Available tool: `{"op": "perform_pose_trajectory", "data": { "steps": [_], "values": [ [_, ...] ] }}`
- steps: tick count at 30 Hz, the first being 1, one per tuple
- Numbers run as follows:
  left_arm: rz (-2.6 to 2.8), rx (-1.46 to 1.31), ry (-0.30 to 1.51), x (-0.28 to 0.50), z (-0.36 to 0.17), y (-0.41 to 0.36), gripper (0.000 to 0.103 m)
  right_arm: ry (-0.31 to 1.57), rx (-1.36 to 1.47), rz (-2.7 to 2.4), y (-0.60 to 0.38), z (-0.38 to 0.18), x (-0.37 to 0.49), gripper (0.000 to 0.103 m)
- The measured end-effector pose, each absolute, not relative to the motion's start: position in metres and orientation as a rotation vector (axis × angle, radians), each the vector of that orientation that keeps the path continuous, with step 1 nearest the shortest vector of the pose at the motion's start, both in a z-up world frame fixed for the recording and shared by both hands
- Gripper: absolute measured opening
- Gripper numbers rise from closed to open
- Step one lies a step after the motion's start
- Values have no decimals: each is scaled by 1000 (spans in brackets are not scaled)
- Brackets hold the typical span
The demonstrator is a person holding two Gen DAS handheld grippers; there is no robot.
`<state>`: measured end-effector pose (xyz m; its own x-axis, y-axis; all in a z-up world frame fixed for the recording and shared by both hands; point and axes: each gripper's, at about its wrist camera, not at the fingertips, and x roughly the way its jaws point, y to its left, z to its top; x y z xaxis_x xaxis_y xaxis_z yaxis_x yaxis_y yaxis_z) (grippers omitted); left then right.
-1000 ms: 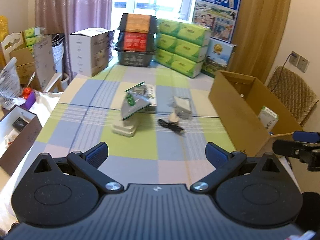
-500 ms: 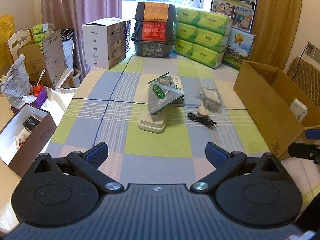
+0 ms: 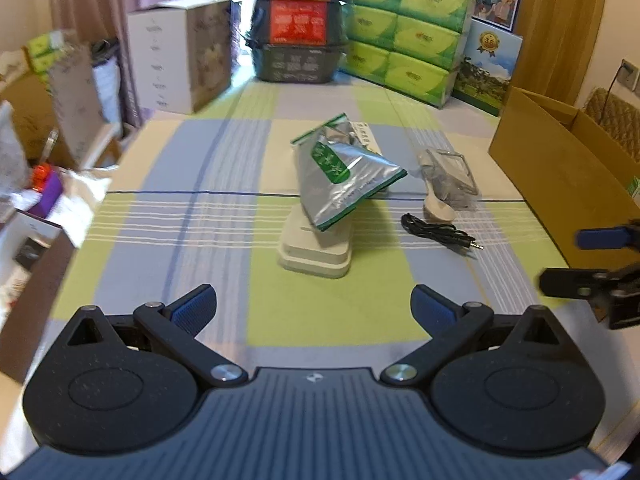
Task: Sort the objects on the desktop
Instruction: 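Move both tools back over the remaining table objects, then grasp the black cable with the right tool while the left tool grasps the white plug adapter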
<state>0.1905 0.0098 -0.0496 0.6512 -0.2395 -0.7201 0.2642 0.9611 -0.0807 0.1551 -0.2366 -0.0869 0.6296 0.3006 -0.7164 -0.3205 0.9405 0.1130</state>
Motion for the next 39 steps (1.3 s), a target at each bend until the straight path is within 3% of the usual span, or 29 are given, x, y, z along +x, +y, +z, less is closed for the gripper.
{"op": "perform_pose_trajectory", "data": {
  "steps": [10, 18, 21, 25, 31, 33, 38, 39],
  "values": [
    [-313, 69, 829, 244, -78, -4, 101, 867, -32, 408, -226, -126, 208, 80],
    [-334, 111, 817, 264, -93, -12, 101, 894, -50, 424, -219, -142, 232, 55],
    [-333, 124, 822, 267, -100, -14, 100, 878, -76, 434, -215, -144, 235, 51],
    [-342, 129, 810, 270, -105, -16, 91, 865, -80, 435, -212, -145, 241, 43],
    [-352, 138, 803, 272, -111, -23, 88, 854, -153, 437, -206, -146, 237, 28],
    [-347, 143, 793, 272, -111, -25, 84, 852, -169, 436, -205, -146, 235, 17],
    [-333, 136, 793, 272, -112, -26, 72, 861, -154, 435, -207, -146, 233, 14],
    [-330, 135, 794, 272, -112, -26, 65, 866, -141, 431, -207, -145, 233, 13]
  ]
}}
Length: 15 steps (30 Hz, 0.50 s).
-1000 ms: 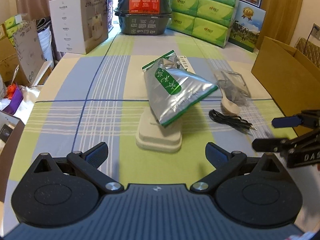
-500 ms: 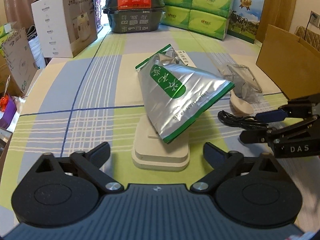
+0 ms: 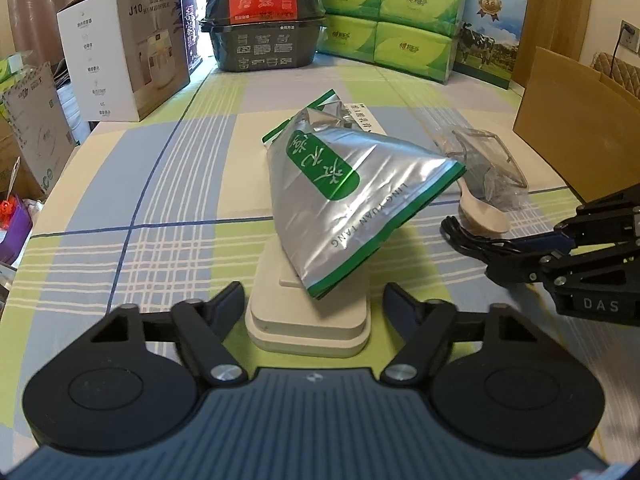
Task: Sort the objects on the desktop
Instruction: 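Grasp the black cable with the right tool while the left tool grasps the white plug adapter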
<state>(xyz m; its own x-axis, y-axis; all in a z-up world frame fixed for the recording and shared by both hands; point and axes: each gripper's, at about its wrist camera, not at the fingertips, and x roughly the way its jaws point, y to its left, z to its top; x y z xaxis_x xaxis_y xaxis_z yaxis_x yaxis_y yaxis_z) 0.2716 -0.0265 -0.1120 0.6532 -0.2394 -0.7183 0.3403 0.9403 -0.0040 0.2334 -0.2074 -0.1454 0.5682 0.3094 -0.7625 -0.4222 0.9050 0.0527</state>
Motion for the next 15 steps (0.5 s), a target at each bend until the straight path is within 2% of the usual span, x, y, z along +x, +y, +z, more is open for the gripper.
{"op": "perform_pose_trajectory", "data": {
  "steps": [1, 3, 15],
  "values": [
    [-322, 136, 794, 271, -112, -26, 61, 871, -128, 430, -208, -144, 233, 13],
    [-312, 126, 797, 269, -111, -25, 60, 883, -107, 432, -208, -143, 231, 13],
    [-331, 88, 854, 198, -103, -24, 60, 951, -33, 403, -217, -133, 166, 12]
  ]
}}
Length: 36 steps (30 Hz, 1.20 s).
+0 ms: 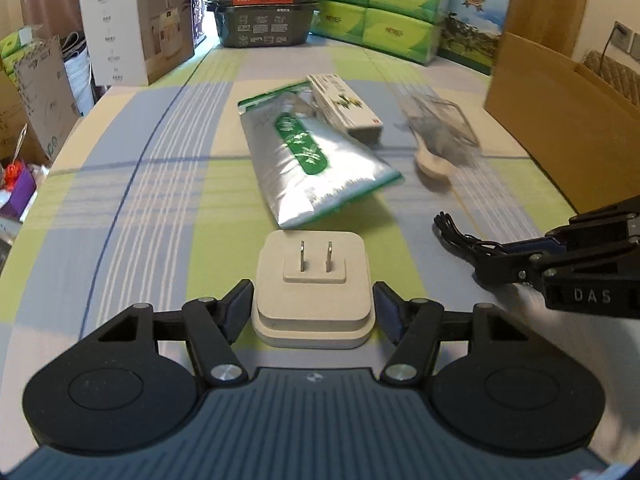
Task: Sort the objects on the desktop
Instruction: 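Grasp the black cable with the right tool while the left tool grasps the white plug adapter, then carry the black cable and white plug adapter over the cardboard box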
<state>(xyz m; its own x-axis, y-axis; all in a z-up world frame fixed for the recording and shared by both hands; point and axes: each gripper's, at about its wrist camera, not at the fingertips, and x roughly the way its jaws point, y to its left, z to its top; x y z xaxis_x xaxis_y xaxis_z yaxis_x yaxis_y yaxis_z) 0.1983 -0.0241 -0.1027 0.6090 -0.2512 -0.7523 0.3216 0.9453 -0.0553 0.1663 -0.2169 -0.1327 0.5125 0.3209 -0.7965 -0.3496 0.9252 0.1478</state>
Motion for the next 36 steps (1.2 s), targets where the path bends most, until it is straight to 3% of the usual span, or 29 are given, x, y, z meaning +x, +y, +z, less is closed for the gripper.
{"op": "perform_pose_trajectory", "data": {
  "steps": [14, 21, 36],
  "values": [
    [-366, 127, 831, 121, -104, -38, 60, 905, -35, 375, -226, -131, 93, 14],
    [-355, 96, 826, 126, -105, -33, 68, 851, -148, 375, -222, -138, 93, 30],
    [-349, 82, 810, 131, -107, -34, 69, 836, -168, 410, -217, -142, 95, 26]
  ]
}}
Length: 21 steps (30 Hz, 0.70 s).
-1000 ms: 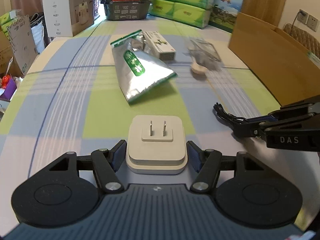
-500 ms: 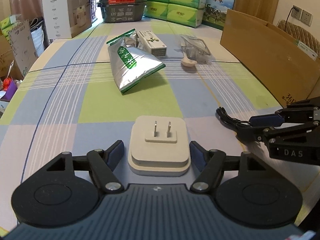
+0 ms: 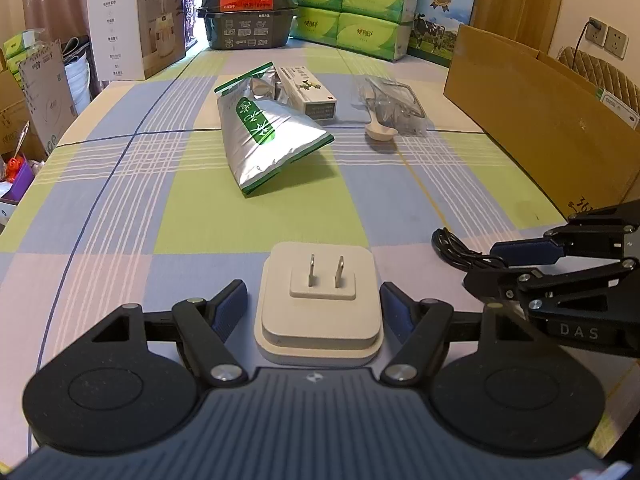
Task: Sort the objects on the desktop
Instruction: 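Carry the black cable and white plug adapter over the cardboard box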
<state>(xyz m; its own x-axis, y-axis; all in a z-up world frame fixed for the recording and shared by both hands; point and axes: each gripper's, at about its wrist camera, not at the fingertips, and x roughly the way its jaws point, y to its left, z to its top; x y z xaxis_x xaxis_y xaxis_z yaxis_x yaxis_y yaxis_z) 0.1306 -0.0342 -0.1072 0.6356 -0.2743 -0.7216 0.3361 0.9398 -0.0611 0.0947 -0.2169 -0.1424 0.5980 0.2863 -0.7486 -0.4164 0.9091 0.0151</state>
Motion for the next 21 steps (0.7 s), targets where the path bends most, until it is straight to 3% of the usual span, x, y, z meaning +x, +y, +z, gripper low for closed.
{"op": "perform_pose_trajectory", "data": {
  "steps": [4, 6, 11, 21],
  "values": [
    [-351, 85, 812, 131, -107, -34, 68, 835, -173, 413, -216, -142, 95, 21],
    [-351, 90, 811, 131, -107, -34, 67, 834, -172, 411, -216, -142, 95, 13],
    [-356, 126, 807, 129, -106, -39, 60, 841, -156, 403, -217, -141, 95, 12],
    [-370, 151, 825, 126, -104, -43, 60, 818, -136, 377, -222, -133, 91, 11]
  ]
}}
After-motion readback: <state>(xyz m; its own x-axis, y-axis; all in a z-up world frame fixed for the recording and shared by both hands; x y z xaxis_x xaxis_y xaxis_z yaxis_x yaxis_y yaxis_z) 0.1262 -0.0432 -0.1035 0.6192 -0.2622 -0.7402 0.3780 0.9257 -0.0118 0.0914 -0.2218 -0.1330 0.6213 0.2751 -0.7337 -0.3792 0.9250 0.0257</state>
